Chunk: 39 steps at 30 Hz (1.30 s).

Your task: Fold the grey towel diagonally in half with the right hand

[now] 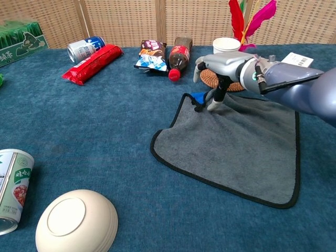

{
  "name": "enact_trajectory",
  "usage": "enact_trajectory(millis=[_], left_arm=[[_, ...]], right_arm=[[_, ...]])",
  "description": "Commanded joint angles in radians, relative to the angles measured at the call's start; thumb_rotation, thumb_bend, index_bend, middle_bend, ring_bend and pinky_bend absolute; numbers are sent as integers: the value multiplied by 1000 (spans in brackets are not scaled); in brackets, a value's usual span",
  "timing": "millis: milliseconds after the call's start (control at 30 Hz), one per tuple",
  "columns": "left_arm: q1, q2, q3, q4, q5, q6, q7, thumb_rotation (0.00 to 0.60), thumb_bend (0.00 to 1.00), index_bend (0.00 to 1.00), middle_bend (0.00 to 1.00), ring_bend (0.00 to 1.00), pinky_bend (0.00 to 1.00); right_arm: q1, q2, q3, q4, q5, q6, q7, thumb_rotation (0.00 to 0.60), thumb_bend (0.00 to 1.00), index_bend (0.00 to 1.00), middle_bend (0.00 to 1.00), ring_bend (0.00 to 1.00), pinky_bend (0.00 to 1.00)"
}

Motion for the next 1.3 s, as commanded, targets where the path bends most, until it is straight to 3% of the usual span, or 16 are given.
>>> enact_trajectory(millis=[33,500,833,1300], left_arm=[[1,0,-1,2,-3,0,-4,600,174,60,0,0,0],[-2,1,-2,5,-6,-10,-7,600,173,60,0,0,0],[-5,0,-3,5,-8,-15,-3,600,173,60,0,0,0],[-3,3,-3,7,-6,-16,-15,600,175,60,0,0,0]], right_arm=[[6,-4,4,4,12,7,-1,600,56,280,0,0,0],[36,-55,1,79,35,6,-13,600,58,285,0,0,0],[49,-73,-1,109,40,-3,-17,600,201,324,0,0,0],[47,-100,-11,153,20,2,-5,600,308,410,0,0,0]])
